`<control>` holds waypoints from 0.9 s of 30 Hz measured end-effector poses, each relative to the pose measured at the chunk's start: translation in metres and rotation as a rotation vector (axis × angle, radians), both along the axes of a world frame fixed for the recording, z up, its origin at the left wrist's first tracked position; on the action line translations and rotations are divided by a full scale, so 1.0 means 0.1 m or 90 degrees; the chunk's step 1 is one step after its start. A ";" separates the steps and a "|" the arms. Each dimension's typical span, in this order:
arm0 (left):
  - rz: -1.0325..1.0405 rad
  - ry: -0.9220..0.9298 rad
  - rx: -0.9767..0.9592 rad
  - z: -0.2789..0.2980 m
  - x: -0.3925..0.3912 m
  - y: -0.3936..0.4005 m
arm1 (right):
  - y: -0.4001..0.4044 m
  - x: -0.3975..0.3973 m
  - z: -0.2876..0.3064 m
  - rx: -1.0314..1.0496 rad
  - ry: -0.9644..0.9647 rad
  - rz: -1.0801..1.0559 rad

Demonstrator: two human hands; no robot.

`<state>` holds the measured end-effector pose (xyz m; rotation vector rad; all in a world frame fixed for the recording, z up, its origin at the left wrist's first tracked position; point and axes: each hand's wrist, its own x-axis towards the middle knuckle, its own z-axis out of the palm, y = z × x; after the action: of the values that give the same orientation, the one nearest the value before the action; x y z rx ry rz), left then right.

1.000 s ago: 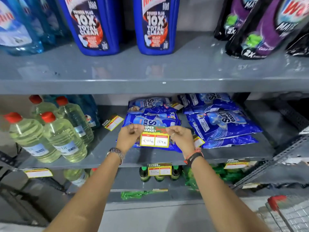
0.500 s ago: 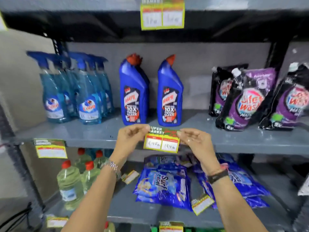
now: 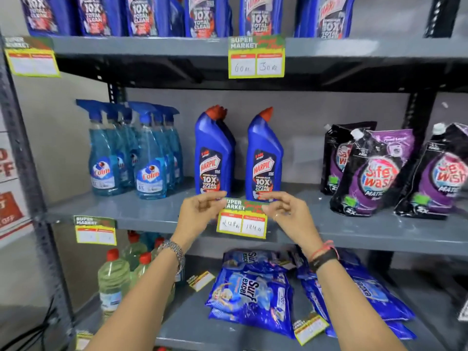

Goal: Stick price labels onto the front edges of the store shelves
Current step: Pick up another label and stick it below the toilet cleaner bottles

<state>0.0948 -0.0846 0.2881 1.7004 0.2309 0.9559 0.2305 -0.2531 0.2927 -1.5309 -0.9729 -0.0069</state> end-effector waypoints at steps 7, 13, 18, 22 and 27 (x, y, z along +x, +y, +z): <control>0.091 0.060 0.025 -0.55 -0.17 0.08 | 0.03 -0.19 -0.40 -0.115 -0.078 -0.071; 0.143 0.069 0.044 -0.57 -0.11 0.10 | 0.14 -0.18 -0.46 -0.144 -0.130 -0.160; 0.173 0.076 0.087 -0.61 -0.07 0.10 | 0.17 -0.18 -0.48 -0.182 -0.156 -0.205; 0.181 0.067 0.097 -0.63 -0.05 0.11 | 0.19 -0.24 -0.45 -0.198 -0.164 -0.232; 0.208 0.078 0.122 -0.62 -0.02 0.11 | 0.18 -0.30 -0.42 -0.205 -0.175 -0.252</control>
<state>0.0932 -0.0740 0.2260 1.9366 0.5241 1.1421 0.2002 -0.2347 0.2504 -2.0408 -0.8975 -0.3641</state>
